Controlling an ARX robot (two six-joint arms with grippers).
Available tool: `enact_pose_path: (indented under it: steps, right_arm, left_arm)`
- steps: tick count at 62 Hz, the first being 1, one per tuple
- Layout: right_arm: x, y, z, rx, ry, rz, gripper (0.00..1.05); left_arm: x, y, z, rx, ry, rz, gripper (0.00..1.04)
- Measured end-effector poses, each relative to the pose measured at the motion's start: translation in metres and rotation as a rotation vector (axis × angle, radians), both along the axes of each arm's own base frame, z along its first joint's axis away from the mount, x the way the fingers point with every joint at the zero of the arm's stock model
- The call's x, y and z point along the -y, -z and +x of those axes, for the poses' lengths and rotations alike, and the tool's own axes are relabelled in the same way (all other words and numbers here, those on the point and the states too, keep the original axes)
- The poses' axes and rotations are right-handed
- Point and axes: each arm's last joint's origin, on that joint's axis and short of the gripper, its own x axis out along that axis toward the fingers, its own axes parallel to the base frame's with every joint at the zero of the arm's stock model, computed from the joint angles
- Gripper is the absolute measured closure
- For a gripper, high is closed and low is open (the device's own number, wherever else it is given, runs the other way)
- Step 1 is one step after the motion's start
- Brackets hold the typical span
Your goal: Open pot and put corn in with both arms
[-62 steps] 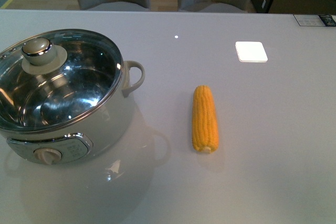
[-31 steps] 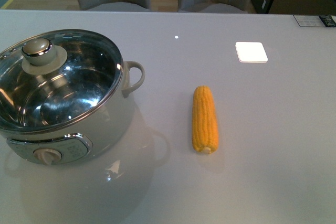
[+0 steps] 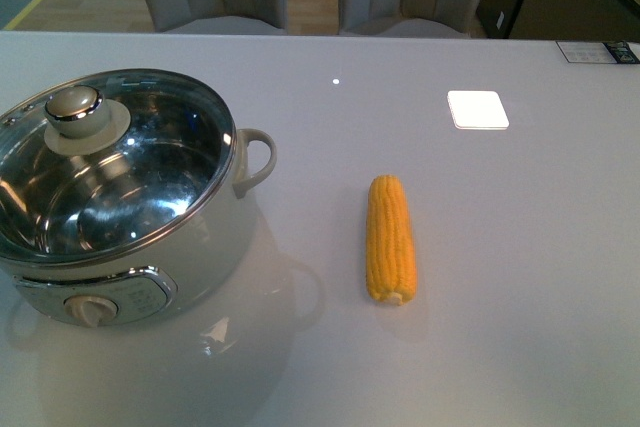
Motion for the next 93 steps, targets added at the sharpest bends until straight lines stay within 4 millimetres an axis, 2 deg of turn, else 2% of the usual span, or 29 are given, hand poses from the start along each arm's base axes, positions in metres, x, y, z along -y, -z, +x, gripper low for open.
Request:
enact_pose_path:
  steps: [3,7,12,26,45,67,74,78,84,93]
  right_arm:
    - [0.0,0.0,0.0,0.0,0.0,0.0,0.09]
    - [0.0,0.0,0.0,0.0,0.0,0.0,0.09]
    - [0.0,0.0,0.0,0.0,0.0,0.0,0.09]
    - [0.0,0.0,0.0,0.0,0.0,0.0,0.09]
    - [0.0,0.0,0.0,0.0,0.0,0.0,0.09]
    - [0.0,0.0,0.0,0.0,0.0,0.0,0.09]
    - [0.0,0.0,0.0,0.0,0.0,0.0,0.09]
    - [0.0,0.0,0.0,0.0,0.0,0.0,0.09]
    - [0.0,0.0,0.0,0.0,0.0,0.0,0.09]
    - [0.0,0.0,0.0,0.0,0.0,0.0,0.09]
  left_arm:
    - [0.01,0.002,0.023,0.026,0.068,0.005,0.07]
    - [0.016,0.009,0.041,0.031,0.099,0.022,0.07]
    - [0.019,0.028,0.067,0.029,0.111,0.06,0.07]
    - [0.02,0.074,0.104,-0.037,0.121,0.122,0.07]
    - [0.025,0.116,0.117,-0.098,0.114,0.142,0.07]
    - [0.035,0.121,0.118,-0.099,0.103,0.157,0.07]
    - [0.035,0.12,0.118,-0.088,0.086,0.16,0.24]
    - [0.036,0.121,0.117,-0.086,0.081,0.155,0.4]
    - [0.036,0.122,0.117,-0.085,0.067,0.152,0.55]
    - [0.036,0.122,0.116,-0.083,0.058,0.156,0.59]
